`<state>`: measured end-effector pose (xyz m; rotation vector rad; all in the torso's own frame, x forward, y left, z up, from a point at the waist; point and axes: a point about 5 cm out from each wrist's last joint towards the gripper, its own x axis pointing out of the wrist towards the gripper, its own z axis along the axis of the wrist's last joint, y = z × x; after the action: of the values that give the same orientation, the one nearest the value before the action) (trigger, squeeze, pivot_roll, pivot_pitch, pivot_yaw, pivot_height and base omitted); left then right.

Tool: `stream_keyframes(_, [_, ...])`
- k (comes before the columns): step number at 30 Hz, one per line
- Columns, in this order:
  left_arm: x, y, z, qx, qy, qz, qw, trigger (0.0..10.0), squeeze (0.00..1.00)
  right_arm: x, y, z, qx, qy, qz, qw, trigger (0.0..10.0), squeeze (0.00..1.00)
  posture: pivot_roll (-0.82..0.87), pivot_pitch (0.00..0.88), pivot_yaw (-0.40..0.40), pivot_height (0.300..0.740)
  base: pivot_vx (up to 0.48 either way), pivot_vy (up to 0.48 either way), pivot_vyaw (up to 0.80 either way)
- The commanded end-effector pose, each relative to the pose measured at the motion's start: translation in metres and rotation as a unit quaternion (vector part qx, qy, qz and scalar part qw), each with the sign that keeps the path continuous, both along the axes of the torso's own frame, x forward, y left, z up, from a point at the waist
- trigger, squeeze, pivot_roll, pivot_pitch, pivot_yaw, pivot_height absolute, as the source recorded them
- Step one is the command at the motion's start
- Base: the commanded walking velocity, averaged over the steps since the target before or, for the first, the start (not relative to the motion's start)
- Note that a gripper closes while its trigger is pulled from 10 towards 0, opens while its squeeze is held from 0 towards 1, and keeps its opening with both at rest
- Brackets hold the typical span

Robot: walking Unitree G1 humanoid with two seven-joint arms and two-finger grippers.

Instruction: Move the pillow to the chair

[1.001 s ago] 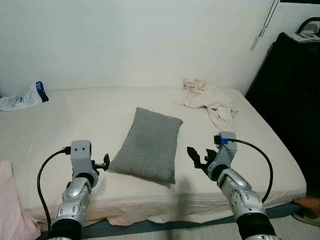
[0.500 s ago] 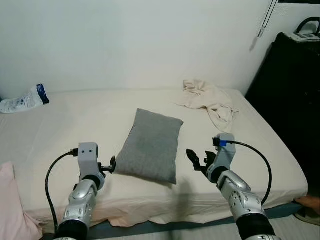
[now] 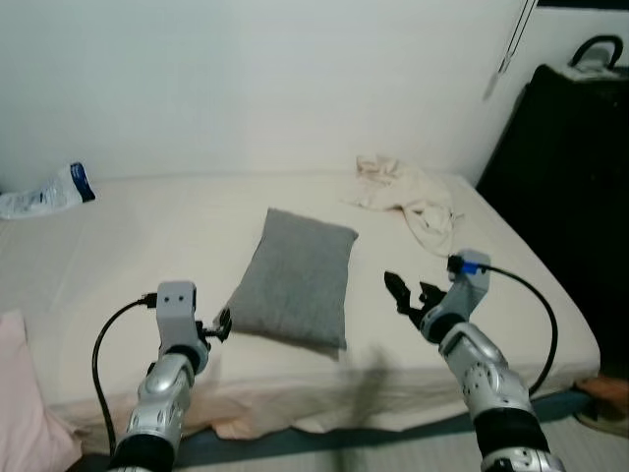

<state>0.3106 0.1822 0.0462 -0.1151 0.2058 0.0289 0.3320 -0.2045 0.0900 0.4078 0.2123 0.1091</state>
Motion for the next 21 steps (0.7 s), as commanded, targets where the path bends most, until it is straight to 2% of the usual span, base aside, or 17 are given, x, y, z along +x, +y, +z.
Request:
stream_keyframes(1, [-0.002,0.003,-0.002,-0.005,0.002,0.007,1.000,10.0,0.00,0.000,-0.004,-0.003,0.008,0.004,-0.011,1.000,10.0,0.00,-0.07,0.030,0.000,0.611,0.000,0.000,0.00])
stream_keyframes(9, [-0.002,0.003,-0.001,-0.006,-0.001,0.008,1.000,10.0,0.00,0.004,-0.009,0.003,0.019,-0.010,-0.018,1.000,10.0,0.00,-0.06,0.032,0.002,0.581,0.000,0.000,0.00])
stream_keyframes(21, [-0.007,0.009,-0.005,0.001,0.002,0.009,1.000,10.0,0.00,0.021,-0.013,0.013,0.073,-0.033,-0.040,0.996,10.0,0.00,-0.04,0.046,0.011,0.521,0.000,0.000,0.00])
